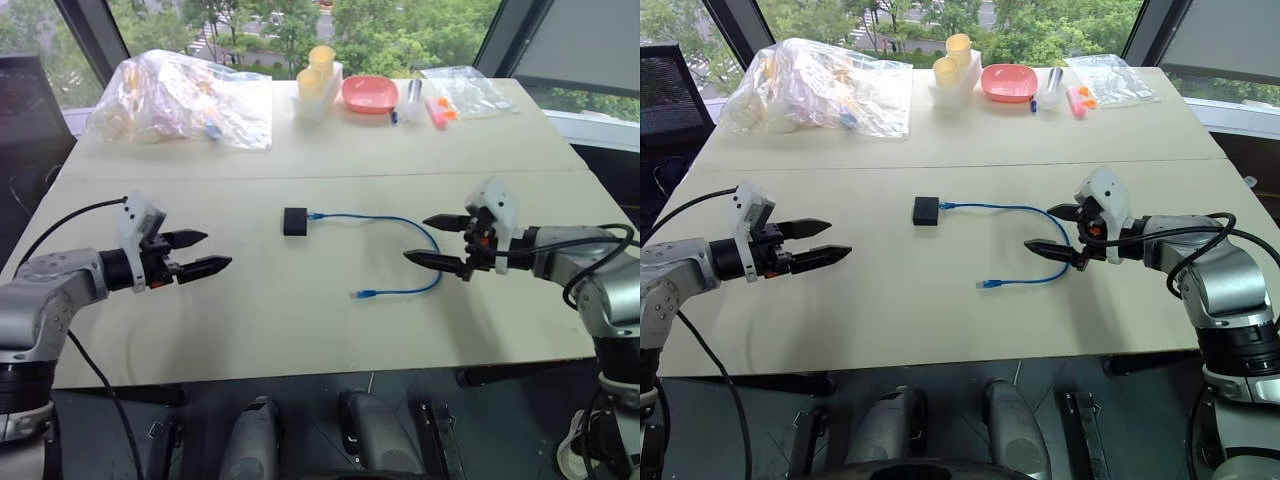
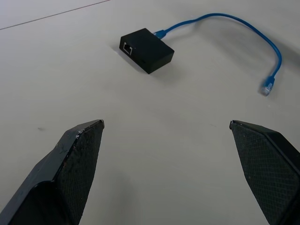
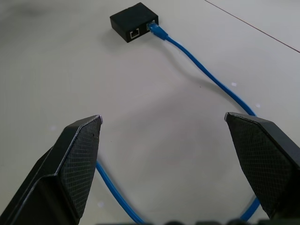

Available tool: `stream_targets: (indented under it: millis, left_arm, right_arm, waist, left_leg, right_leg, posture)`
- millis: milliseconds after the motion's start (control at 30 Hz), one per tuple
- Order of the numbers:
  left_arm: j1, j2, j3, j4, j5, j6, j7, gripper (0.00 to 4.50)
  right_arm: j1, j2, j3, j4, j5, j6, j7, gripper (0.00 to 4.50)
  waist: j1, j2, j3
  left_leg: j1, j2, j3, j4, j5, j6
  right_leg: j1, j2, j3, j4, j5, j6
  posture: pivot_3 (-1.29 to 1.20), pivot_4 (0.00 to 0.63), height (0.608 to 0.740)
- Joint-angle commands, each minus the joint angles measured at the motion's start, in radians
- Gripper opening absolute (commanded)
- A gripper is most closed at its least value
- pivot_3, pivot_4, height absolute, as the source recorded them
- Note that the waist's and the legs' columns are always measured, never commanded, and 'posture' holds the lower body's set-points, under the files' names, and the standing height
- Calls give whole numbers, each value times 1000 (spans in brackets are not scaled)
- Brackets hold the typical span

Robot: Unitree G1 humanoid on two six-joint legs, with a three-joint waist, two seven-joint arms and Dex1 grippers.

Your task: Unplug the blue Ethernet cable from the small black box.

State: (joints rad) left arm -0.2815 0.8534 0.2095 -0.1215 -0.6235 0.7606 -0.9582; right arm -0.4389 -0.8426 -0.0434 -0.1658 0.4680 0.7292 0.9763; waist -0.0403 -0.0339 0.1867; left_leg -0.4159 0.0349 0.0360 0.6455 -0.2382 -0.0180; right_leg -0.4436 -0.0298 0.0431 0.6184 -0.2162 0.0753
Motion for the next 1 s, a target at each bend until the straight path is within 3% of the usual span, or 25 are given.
stream_targets:
  millis: [33, 1000]
  left_arm:
    - [-21, 9, 12, -10, -10, -11, -18, 4458]
    - [-75, -10, -6, 29, 41, -45, -25, 4458]
  right_arm:
    - [-3, -4, -8, -36, 5, -8, -1, 4400]
    - [-80, 91, 39, 11, -37, -53, -61, 4400]
  waist:
    - [0, 0, 0]
    - [1, 0, 0]
  left_leg:
    - [0, 0, 0, 0, 0, 0]
    - [0, -1, 0, 2, 0, 0]
  right_leg:
    - [0, 0, 0, 0, 0, 0]
    - [0, 1, 0, 2, 0, 0]
  posture:
    - [0, 150, 740]
    - [0, 150, 740]
